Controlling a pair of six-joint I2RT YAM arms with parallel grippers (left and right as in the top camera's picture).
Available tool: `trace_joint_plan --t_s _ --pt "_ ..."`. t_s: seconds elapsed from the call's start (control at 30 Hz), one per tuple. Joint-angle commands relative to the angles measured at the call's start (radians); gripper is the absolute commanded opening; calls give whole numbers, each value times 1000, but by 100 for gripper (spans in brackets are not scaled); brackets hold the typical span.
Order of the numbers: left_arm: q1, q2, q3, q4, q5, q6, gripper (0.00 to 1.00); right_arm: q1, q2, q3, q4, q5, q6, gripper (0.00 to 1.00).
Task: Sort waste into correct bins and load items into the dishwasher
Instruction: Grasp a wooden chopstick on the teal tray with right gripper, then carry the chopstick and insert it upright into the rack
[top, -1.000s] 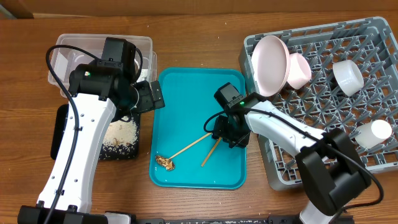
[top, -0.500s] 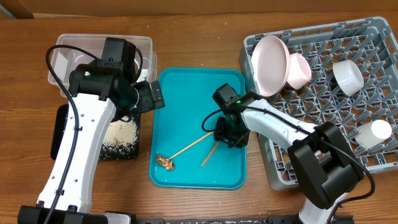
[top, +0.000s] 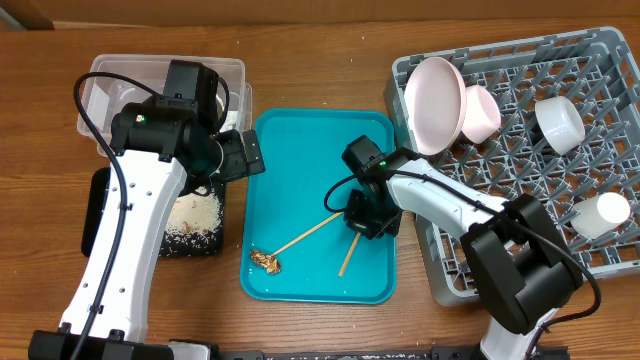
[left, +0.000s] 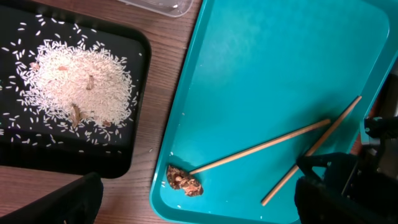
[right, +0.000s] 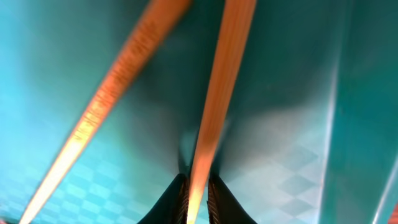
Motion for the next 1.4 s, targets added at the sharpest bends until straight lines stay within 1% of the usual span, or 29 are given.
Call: trace_joint_plan --t_s 0.0,0.13,0.2,0.37,0.53,0.73,0.8,0.87,1.03,1.23,1.37 --pt "-1 -2 7 1 -3 -2 100 6 57 -23 -22 28 10 15" --pt "-1 -2 7 0 -3 -2 100 6 57 -23 -49 21 2 13" --pt "-1 -2 7 0 -3 -2 100 6 57 -23 -55 14 -6 5" --pt "-1 -2 7 -1 -3 -2 100 6 55 -19 -64 10 -13 4" --pt "-1 -2 7 -3 -3 -2 100 6 24 15 -98 21 -79 4" --pt "-1 -2 7 -6 -3 -2 100 3 -102 40 -166 98 -138 4" --pt "-1 -2 7 -7 -3 -2 100 3 -161 42 -177 114 -203 4" --pt "-1 -2 7 -6 -3 -2 100 3 -233 42 -190 116 -310 4" --pt "-1 -2 7 -4 -3 -2 100 2 -357 42 -245 125 -472 4" --pt "-1 -2 7 -8 -3 -2 100 -35 -483 42 -352 368 -492 4" --pt "-1 -2 7 -9 -3 -2 100 -112 -540 42 -386 447 -517 4"
